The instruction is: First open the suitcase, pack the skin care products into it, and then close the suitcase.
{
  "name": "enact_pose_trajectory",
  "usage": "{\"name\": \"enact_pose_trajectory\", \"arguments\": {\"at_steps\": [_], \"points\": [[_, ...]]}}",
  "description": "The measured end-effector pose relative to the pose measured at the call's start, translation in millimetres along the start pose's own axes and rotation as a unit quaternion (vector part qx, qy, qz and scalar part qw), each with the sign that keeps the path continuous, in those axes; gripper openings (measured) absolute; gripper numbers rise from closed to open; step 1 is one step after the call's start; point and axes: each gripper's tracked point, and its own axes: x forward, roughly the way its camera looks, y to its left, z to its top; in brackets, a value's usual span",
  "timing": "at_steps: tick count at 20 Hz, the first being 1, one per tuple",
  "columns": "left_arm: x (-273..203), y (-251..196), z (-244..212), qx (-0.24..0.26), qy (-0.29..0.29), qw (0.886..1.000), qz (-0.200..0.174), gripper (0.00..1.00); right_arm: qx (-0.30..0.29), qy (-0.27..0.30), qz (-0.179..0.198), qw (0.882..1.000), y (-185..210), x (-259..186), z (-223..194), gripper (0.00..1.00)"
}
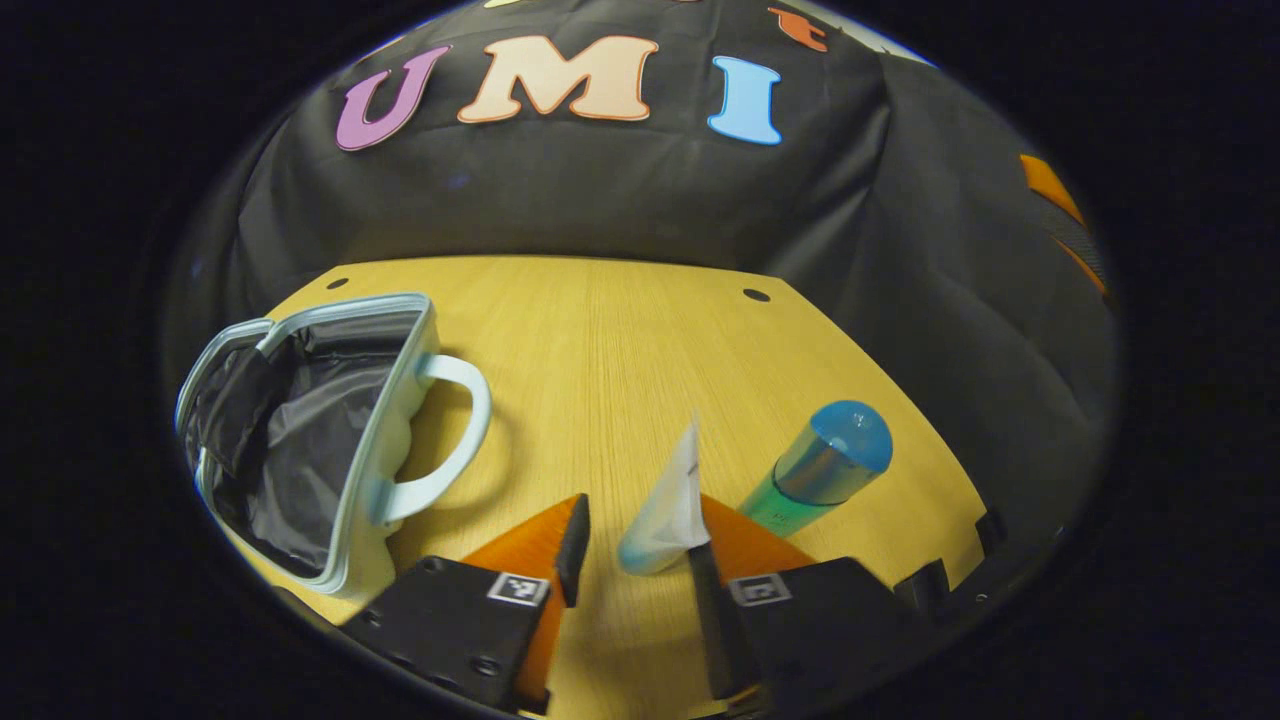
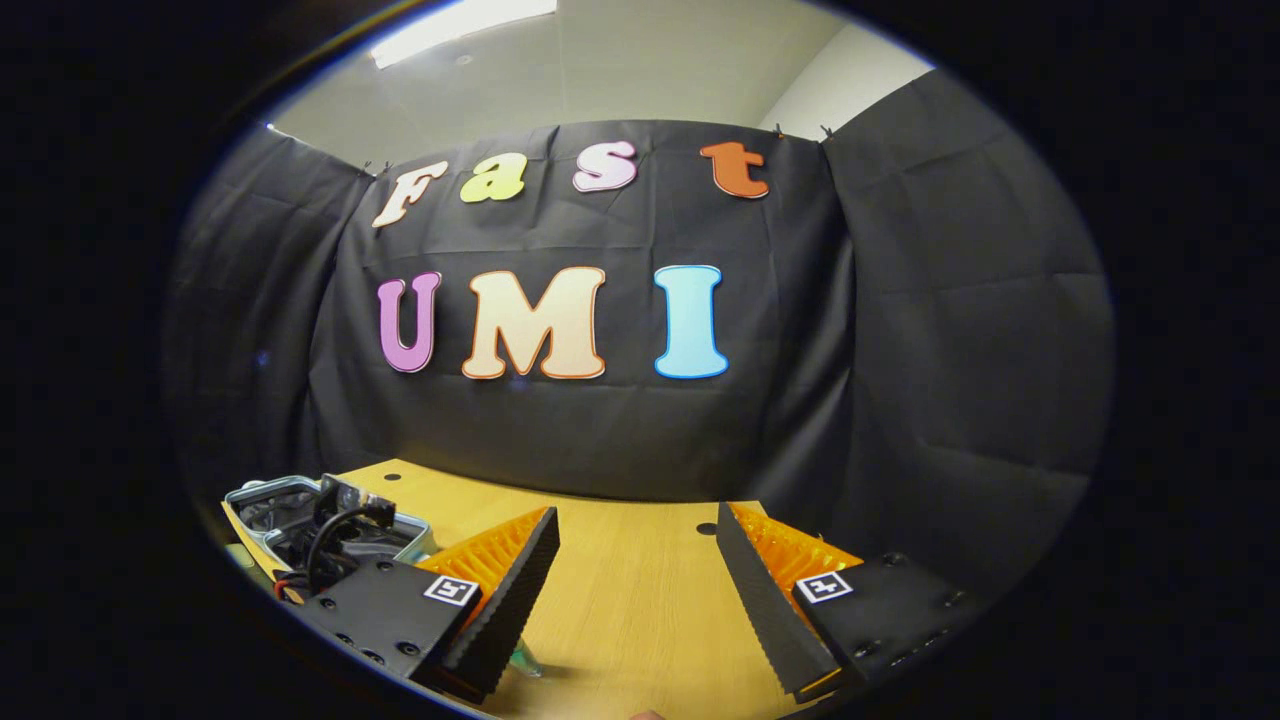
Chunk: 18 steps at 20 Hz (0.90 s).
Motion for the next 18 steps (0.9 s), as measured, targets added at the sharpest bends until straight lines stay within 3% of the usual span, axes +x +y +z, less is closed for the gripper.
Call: {"name": "enact_pose_trajectory", "arguments": {"at_steps": [2,4,11,18], "points": [[1,-3,4,0.006,0.001,1.0,-0.007,0.22,-0.006,0.0,0.007,1.0,6,0,-5,0.99],[-6,-1,12,0.004,0.006,1.0,-0.002,0.18,0.005,0.003,0.027,1.0,18,1,-9,0.99],[-76,27,78,-0.002,-0.05,0.998,0.026,0.17,0.033,0.063,0.103,0.992,79,14,-63,1.0],[-130,44,121,-0.006,-0.098,0.994,0.049,0.17,-0.012,0.117,0.143,0.983,119,12,-140,0.99]]}}
